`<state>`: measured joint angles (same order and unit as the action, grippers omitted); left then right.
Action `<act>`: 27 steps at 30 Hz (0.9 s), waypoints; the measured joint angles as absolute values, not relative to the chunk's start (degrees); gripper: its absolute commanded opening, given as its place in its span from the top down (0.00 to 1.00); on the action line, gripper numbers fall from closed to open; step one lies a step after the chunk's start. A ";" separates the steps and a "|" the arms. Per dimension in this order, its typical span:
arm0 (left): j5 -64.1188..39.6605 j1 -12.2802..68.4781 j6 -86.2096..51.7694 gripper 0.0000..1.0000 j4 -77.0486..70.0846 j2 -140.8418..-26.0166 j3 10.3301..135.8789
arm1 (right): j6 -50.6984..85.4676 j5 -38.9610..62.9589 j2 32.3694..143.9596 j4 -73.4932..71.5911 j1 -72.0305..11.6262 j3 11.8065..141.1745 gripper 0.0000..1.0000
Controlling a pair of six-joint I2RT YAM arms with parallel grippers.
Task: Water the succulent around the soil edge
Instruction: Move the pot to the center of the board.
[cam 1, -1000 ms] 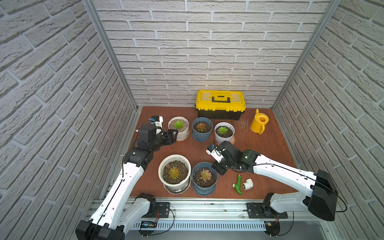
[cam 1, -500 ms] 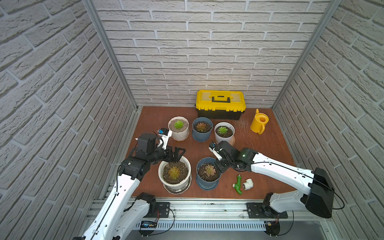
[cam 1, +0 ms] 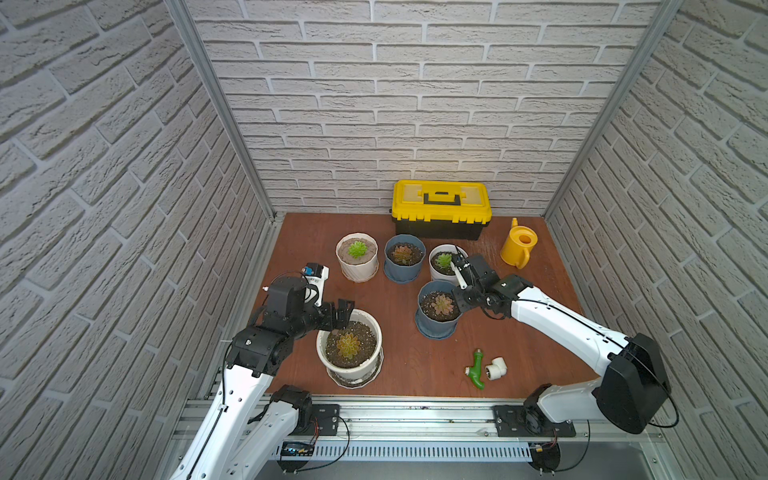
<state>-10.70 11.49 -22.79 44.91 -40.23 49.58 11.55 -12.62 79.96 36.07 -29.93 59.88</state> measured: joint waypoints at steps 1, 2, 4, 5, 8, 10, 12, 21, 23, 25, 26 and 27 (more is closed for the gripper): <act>-9.56 11.49 -23.40 0.02 45.67 -39.97 49.60 | 11.18 -12.58 80.14 35.86 -29.78 59.88 0.71; -8.69 11.49 -24.03 0.02 46.46 -39.88 49.63 | 10.96 -12.29 80.20 35.70 -29.71 59.88 0.65; -6.74 11.49 -25.80 0.02 48.84 -39.55 49.95 | 10.74 -11.70 80.09 35.40 -29.71 59.90 0.51; -6.11 11.49 -26.55 0.02 49.95 -39.51 50.26 | 10.46 -11.44 79.99 35.33 -29.71 59.88 0.41; -5.04 11.49 -29.61 0.02 53.34 -39.20 50.89 | 10.26 -10.26 78.39 35.42 -29.74 59.88 0.00; -4.60 11.49 -31.88 0.05 55.88 -38.81 51.16 | 9.50 -9.21 75.61 35.33 -30.00 59.88 0.00; -4.16 11.49 -33.82 0.11 57.67 -38.22 51.13 | 8.75 -8.38 72.27 34.96 -30.50 59.86 0.00; -6.13 11.51 -41.78 0.37 60.12 -43.68 47.00 | 7.94 -3.20 59.72 26.85 -35.99 55.53 0.00; -5.30 11.57 -42.59 0.38 60.60 -45.80 46.35 | 7.94 -1.96 59.64 25.87 -36.23 54.54 0.00; -3.11 11.64 -42.68 0.39 61.32 -46.11 46.39 | 7.94 -0.75 59.64 25.04 -36.34 53.36 0.00; -2.02 11.66 -42.63 0.39 61.76 -46.02 46.50 | 7.94 -0.19 59.64 24.69 -36.40 52.93 0.00; -0.97 11.68 -42.63 0.43 62.06 -45.98 46.54 | 7.94 0.34 59.64 24.40 -36.45 52.49 0.00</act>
<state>-0.97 11.68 -42.63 62.06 -45.98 46.54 7.94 0.34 59.64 24.40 -36.45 52.49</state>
